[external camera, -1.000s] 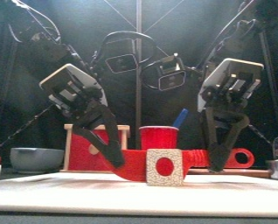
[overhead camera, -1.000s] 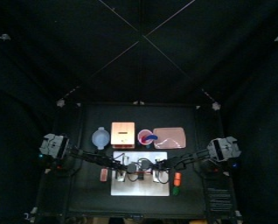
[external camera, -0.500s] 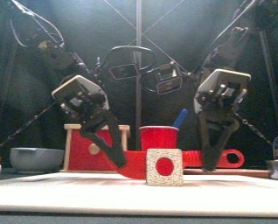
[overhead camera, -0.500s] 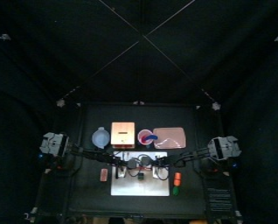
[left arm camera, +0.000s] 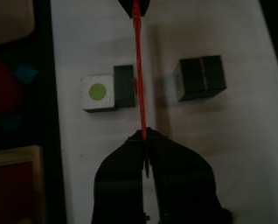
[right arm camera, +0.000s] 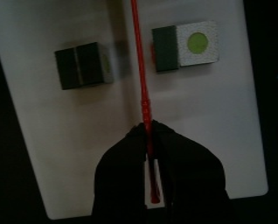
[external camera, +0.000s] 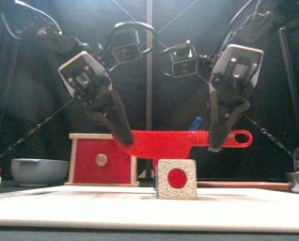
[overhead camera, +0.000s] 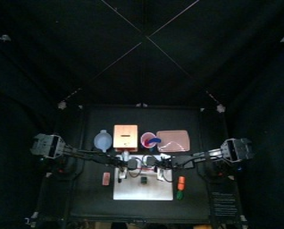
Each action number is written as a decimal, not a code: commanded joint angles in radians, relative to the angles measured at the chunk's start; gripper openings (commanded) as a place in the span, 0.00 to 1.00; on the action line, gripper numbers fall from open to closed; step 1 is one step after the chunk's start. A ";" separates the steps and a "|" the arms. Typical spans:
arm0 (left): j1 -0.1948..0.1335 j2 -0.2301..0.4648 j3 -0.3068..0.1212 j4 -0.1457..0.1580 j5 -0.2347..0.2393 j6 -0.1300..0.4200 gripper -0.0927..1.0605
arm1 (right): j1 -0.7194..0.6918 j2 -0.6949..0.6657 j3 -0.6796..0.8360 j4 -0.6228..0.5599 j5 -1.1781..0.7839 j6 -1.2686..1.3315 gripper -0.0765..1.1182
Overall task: Cut the sushi into 4 pieces with the knife
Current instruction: Cut the sushi into 4 pieces
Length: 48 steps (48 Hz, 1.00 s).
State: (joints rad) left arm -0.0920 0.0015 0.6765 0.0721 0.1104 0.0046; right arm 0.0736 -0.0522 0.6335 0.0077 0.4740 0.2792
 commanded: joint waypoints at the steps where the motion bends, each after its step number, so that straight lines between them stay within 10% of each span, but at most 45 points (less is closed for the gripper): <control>1: -0.031 -0.043 -0.014 0.003 -0.009 0.000 0.39 | 0.023 -0.044 -0.011 0.014 -0.005 0.003 0.33; 15: -0.104 -0.015 -0.011 -0.015 -0.011 -0.005 0.39 | 0.072 -0.041 -0.008 0.043 -0.006 0.003 0.33; 48: -0.127 0.069 0.000 -0.084 -0.049 -0.003 0.38 | 0.091 0.015 0.003 0.078 -0.005 0.002 0.33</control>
State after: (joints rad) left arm -0.2040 0.0690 0.6811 -0.0077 0.0598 -0.0031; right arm 0.1626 -0.0261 0.6443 0.0828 0.4663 0.2792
